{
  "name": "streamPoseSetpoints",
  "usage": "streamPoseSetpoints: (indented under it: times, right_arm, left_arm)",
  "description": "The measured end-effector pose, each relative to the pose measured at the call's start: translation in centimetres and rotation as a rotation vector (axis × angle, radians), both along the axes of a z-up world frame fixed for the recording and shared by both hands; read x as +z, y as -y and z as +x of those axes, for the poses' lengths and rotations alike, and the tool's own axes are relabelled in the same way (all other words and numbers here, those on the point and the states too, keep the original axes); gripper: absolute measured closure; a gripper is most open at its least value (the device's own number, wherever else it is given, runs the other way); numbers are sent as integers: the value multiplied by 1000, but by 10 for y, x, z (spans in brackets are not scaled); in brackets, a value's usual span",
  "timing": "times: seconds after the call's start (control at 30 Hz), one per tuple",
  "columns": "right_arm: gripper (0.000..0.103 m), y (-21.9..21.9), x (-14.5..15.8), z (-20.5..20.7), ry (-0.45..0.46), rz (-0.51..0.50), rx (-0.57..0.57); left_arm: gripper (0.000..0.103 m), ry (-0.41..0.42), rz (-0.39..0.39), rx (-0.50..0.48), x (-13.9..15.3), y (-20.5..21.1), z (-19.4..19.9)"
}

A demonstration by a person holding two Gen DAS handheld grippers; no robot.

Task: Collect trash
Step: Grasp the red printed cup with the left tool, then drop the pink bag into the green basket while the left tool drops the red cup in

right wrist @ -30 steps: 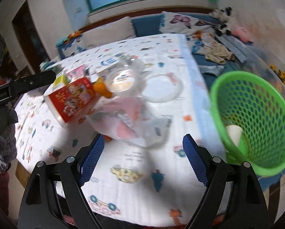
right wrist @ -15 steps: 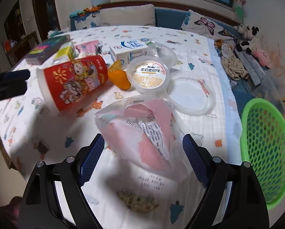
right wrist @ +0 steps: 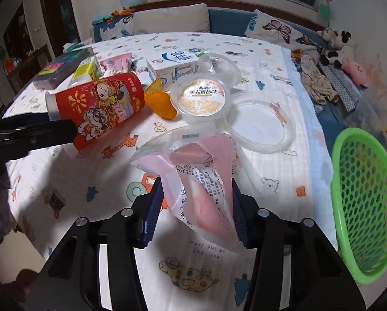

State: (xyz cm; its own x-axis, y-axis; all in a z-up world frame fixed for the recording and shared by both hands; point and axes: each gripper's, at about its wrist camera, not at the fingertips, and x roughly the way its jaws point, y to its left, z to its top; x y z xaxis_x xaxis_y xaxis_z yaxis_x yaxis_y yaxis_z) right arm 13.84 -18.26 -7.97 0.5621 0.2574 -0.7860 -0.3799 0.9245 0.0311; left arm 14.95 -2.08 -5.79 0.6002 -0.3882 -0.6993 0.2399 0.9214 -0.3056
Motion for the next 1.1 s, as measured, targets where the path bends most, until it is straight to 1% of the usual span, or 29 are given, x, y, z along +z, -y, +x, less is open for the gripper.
streamPoseSetpoints:
  times: [0.17, 0.33, 0.4, 0.47, 0.5, 0.57, 0.6, 0.67, 0.9, 1.03, 1.1]
  right_arm:
    - [58, 8, 9, -10, -1, 42, -3]
    - [60, 14, 19, -23, 11, 77, -6]
    - [60, 16, 21, -28, 15, 84, -10]
    - [61, 18, 25, -33, 23, 89, -16]
    - [61, 19, 25, -35, 24, 90, -19]
    - [61, 23, 28, -39, 29, 95, -27]
    - [61, 25, 29, -41, 31, 100, -30]
    - [61, 29, 32, -45, 35, 112, -39]
    - [61, 47, 39, -52, 42, 152, -78]
    - [61, 59, 45, -54, 58, 165, -110]
    - [61, 69, 47, -54, 64, 170, -136]
  left_arm:
    - [41, -13, -33, 9, -5, 1, 8]
    - [51, -15, -47, 16, -7, 4, 15]
    - [57, -14, -40, 11, -7, 7, 16]
    - [68, -13, -30, 1, -7, 10, 17]
    - [70, -13, -27, -1, -7, 11, 17]
    - [82, -17, -30, -8, -7, 12, 17]
    - [83, -18, -34, -10, -7, 12, 17]
    - [91, -12, -35, -13, -7, 12, 16]
    - [93, 8, -21, -30, 2, 10, 1]
    - [96, 20, -38, -45, 12, 6, -9]
    - [97, 44, -35, -61, 22, 7, -16]
